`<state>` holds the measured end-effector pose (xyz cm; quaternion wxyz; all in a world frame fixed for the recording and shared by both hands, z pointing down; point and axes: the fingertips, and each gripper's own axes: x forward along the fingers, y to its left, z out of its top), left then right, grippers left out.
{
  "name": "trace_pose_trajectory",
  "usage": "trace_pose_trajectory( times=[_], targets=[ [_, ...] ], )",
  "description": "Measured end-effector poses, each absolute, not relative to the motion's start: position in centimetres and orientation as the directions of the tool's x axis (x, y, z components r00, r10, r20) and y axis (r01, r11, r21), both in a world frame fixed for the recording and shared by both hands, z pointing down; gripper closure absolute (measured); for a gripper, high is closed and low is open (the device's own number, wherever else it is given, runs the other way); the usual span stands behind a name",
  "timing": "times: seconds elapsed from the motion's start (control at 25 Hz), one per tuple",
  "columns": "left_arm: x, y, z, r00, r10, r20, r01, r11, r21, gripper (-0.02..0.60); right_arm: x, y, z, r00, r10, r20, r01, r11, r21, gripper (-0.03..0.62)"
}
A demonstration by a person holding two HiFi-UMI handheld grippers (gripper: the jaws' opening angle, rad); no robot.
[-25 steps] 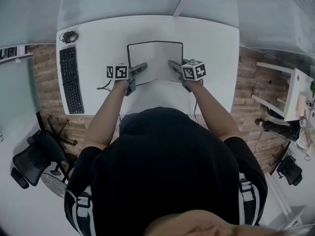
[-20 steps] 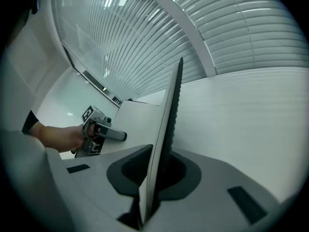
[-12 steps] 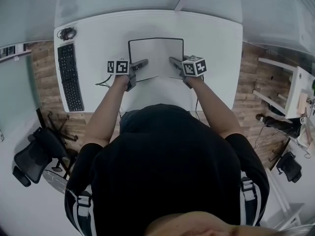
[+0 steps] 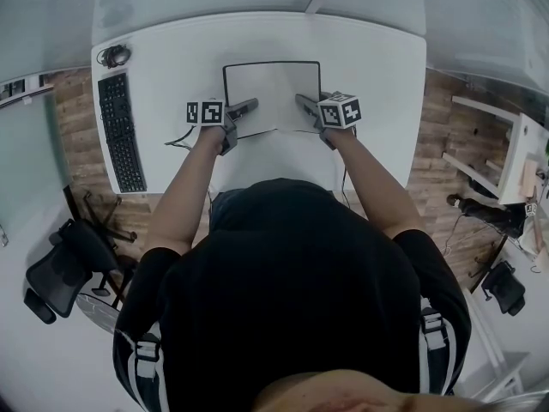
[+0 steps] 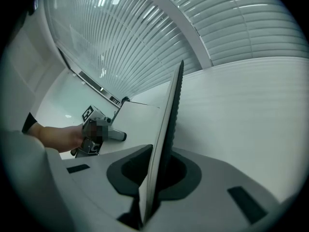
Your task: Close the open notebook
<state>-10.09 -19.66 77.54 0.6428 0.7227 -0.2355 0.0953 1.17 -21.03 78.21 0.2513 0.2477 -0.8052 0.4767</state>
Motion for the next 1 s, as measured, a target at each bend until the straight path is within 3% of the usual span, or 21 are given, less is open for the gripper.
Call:
trace_pose_trajectory(
  times=[1.0],
  targets=[
    [-10.4, -19.6, 78.7, 0.867, -0.213, 0.451, -0.468, -0.035, 0.883, 0.532, 1.7, -20.9, 79.8, -0.74, -0.156, 0.655, -0.653, 0.401, -0.642, 0.533]
  ],
)
